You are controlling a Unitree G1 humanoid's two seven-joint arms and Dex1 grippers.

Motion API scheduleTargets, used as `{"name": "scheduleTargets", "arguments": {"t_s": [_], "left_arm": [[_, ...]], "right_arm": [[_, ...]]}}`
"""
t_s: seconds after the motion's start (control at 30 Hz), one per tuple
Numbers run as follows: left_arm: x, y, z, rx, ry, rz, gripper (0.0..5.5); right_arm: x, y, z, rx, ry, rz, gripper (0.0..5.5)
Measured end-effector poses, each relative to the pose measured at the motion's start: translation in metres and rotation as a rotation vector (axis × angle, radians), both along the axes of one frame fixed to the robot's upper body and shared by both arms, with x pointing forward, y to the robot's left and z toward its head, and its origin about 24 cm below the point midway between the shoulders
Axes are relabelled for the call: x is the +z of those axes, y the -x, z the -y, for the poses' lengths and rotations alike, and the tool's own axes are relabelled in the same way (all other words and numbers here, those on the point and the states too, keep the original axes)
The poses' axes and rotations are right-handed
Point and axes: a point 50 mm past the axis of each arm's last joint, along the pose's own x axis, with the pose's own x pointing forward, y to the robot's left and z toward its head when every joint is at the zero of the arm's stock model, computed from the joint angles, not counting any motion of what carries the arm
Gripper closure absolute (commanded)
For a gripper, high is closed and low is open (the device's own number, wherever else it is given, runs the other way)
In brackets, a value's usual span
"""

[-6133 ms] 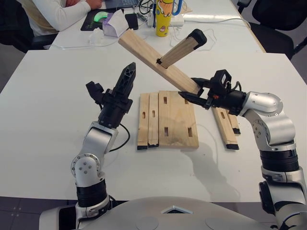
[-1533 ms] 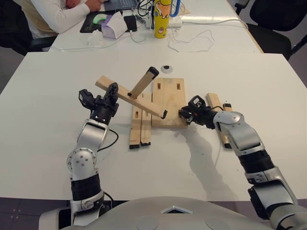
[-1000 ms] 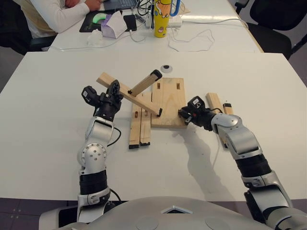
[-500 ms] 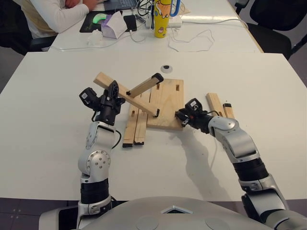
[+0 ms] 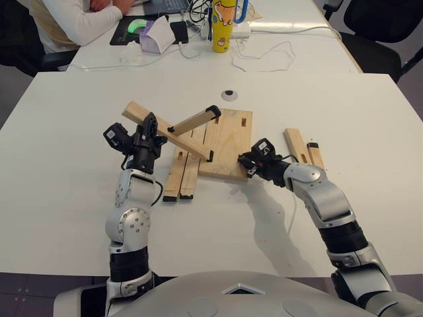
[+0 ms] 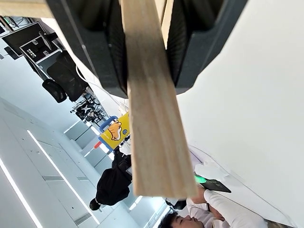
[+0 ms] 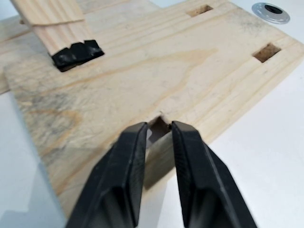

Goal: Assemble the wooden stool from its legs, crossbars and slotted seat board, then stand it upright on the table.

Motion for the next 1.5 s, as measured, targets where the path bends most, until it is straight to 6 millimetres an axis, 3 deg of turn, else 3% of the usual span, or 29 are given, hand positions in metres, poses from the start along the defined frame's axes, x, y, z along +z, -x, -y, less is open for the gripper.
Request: {"name": "scheduleTargets", "arguments": {"t_s": [0.23,0.67,0.9,1.23,1.33,1.5], "left_arm": [[0.018,0.005,0.025,-0.074,-0.260,0.091,4.46],[0.021,0.006,0.026,-0.047,-0.321,0.038,4.46],[0.023,0.009,0.044,-0.157,-0.530,0.100,4.46],[0.025,0.006,0.035,-0.134,-0.545,0.119,4.46],[0.027,0.006,0.034,-0.155,-0.566,0.146,3.87],[0.028,0.004,0.024,-0.125,-0.608,0.141,3.87]], "right_arm": [[0.000,0.001,-0.001,0.002,-0.004,-0.002,4.52],[-0.002,0.023,-0.017,-0.042,-0.075,-0.014,4.52],[-0.001,0.024,-0.021,-0.027,-0.103,-0.027,4.52],[-0.002,0.030,-0.012,-0.056,-0.139,-0.042,4.52],[-0.002,0.034,-0.009,-0.059,-0.138,-0.041,4.52],[-0.014,0.041,-0.001,-0.085,-0.103,-0.096,4.52]]}}
